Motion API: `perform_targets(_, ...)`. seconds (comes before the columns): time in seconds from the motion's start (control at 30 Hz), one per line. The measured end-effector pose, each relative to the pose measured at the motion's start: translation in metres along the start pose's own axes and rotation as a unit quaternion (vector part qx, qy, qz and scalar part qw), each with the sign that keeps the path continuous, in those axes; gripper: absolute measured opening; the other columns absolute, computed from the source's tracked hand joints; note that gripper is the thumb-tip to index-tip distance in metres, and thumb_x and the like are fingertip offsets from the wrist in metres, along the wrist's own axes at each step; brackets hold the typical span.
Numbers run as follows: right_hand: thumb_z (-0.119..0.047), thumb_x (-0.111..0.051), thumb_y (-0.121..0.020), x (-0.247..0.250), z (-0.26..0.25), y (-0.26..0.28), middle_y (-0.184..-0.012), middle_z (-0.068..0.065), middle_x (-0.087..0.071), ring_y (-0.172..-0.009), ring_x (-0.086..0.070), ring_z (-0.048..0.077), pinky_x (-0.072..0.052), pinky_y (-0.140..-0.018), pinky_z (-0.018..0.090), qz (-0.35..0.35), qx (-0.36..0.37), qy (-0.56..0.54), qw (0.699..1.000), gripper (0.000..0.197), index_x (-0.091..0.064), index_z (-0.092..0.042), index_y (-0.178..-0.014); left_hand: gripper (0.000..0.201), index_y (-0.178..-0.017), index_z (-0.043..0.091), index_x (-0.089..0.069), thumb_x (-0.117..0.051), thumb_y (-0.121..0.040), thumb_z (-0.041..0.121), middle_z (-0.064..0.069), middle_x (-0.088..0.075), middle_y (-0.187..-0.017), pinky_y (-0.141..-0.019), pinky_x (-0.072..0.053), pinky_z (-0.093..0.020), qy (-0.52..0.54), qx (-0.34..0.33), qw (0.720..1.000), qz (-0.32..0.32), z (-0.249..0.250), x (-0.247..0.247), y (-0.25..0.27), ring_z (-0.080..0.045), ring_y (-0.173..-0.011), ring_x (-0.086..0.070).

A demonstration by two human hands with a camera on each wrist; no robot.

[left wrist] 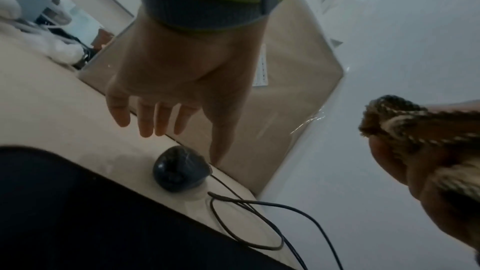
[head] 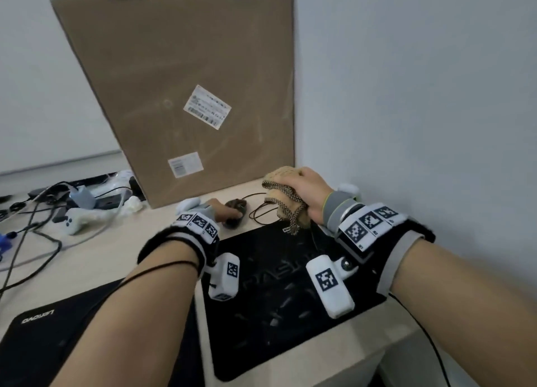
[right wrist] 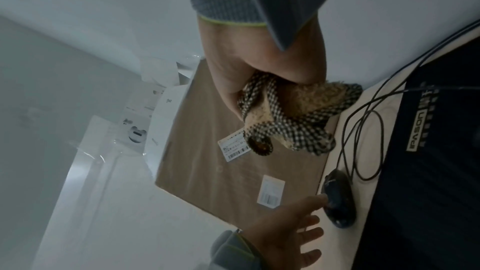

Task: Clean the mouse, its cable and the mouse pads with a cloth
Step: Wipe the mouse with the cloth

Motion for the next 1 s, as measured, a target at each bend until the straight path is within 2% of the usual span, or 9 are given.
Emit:
perform_targets(0.13,-0.025,-0.074,-0.074,0.003,0.015,-0.014,-0.109,0.014,-0.067,-0.102,-0.066,0.032,-0.055,-0.085,0.054,0.013,0.000,0.062,0.998,0.031,-0.059,-0.017,-0.100,0.077,-0.126,0.001,-0.051,-0.071,-0.072,0.052,-0.013,-0.058,-0.125,-0.099,-0.043,-0.033,-0.024,0.013,1.000,0.002,0.018,-0.015,-0.014,-0.027,-0.117,-0.054)
perform_targets(0.23,-0.016,-0.071,-0.081,0.006,0.024,-0.019,-0.105,0.012,-0.067,-0.089,-0.067,0.025,-0.061,-0.065,0.035,0.006,-0.016,0.042,0.999,0.021,-0.058,-0.013,-0.098,0.053,-0.128,0.001,-0.052,-0.050,-0.093,0.040,-0.013,-0.058,-0.129,-0.100,-0.044,-0.030,-0.050,-0.001,0.998,0.041,0.026,-0.022,-0.016,-0.023,-0.119,-0.055)
perform_targets(0.3,-0.011,-0.067,-0.085,0.008,0.027,-0.017,-0.098,0.010,-0.065,-0.078,-0.064,0.019,-0.057,-0.048,0.023,0.006,-0.018,0.039,0.999,0.015,-0.057,-0.013,-0.096,0.047,-0.114,0.003,-0.059,-0.055,-0.086,0.040,-0.012,-0.064,-0.116,-0.085,-0.047,-0.027,-0.022,0.006,0.999,0.036,0.022,-0.019,-0.017,-0.023,-0.103,-0.060)
perform_targets(0.37,-0.011,-0.067,-0.085,0.010,0.028,-0.014,-0.095,0.009,-0.064,-0.081,-0.065,0.021,-0.057,-0.051,0.026,0.011,-0.014,0.037,0.999,0.014,-0.056,-0.014,-0.094,0.044,-0.097,0.006,-0.059,-0.072,-0.070,0.038,-0.010,-0.065,-0.102,-0.079,-0.053,-0.028,0.123,0.015,0.992,0.006,0.013,-0.012,-0.021,-0.024,-0.092,-0.064)
perform_targets(0.47,-0.015,-0.070,-0.082,0.009,0.025,-0.012,-0.109,0.016,-0.065,-0.095,-0.066,0.028,-0.058,-0.069,0.039,0.032,-0.006,0.036,0.999,0.021,-0.057,-0.014,-0.098,0.015,-0.084,0.009,-0.053,-0.065,-0.083,0.019,-0.008,-0.057,-0.091,-0.059,-0.056,-0.023,0.511,0.032,0.849,-0.132,0.002,0.001,-0.002,-0.015,-0.070,-0.063)
perform_targets(0.57,-0.016,-0.071,-0.080,0.000,0.015,-0.006,-0.112,0.021,-0.065,-0.089,-0.065,0.030,-0.056,-0.075,0.049,0.045,0.009,0.013,0.999,0.018,-0.057,-0.016,-0.091,0.008,-0.097,0.006,-0.049,-0.051,-0.092,0.012,-0.016,-0.055,-0.100,-0.058,-0.058,-0.024,0.673,-0.010,0.712,-0.198,-0.007,0.027,0.035,-0.021,-0.088,-0.060)
perform_targets(0.8,-0.019,-0.072,-0.078,-0.043,-0.015,0.027,-0.098,0.004,-0.068,-0.095,-0.068,0.025,-0.058,-0.083,0.043,0.073,0.153,0.048,0.984,0.019,-0.059,-0.021,-0.092,0.007,-0.093,0.014,-0.055,-0.055,-0.092,0.021,-0.005,-0.054,-0.090,-0.063,-0.055,-0.025,0.698,-0.105,0.687,-0.171,-0.028,0.054,0.113,-0.014,-0.080,-0.052)
perform_targets(0.9,-0.020,-0.072,-0.078,-0.052,-0.027,0.045,-0.084,-0.008,-0.064,-0.084,-0.065,0.017,-0.056,-0.074,0.027,0.101,0.225,0.102,0.964,0.018,-0.058,-0.022,-0.089,0.036,-0.092,0.015,-0.060,-0.048,-0.092,0.049,-0.007,-0.057,-0.093,-0.076,-0.051,-0.031,0.730,-0.094,0.650,-0.186,-0.026,0.050,0.140,-0.019,-0.085,-0.052)
perform_targets(1.0,-0.023,-0.071,-0.079,-0.055,-0.033,0.064,-0.081,-0.010,-0.062,-0.078,-0.059,0.010,-0.044,-0.064,0.013,0.129,0.275,0.180,0.936,0.017,-0.061,-0.022,-0.093,0.041,-0.095,0.015,-0.060,-0.034,-0.098,0.046,-0.009,-0.060,-0.098,-0.080,-0.048,-0.032,0.747,-0.081,0.632,-0.192,-0.021,0.042,0.165,-0.020,-0.088,-0.055)
Point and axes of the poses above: each hand's wrist, its own y-axis away from the middle knuckle, its own x-axis out of the back of the hand, z = x × y, the point moved 2 cm from there along -y, towards the middle knuckle
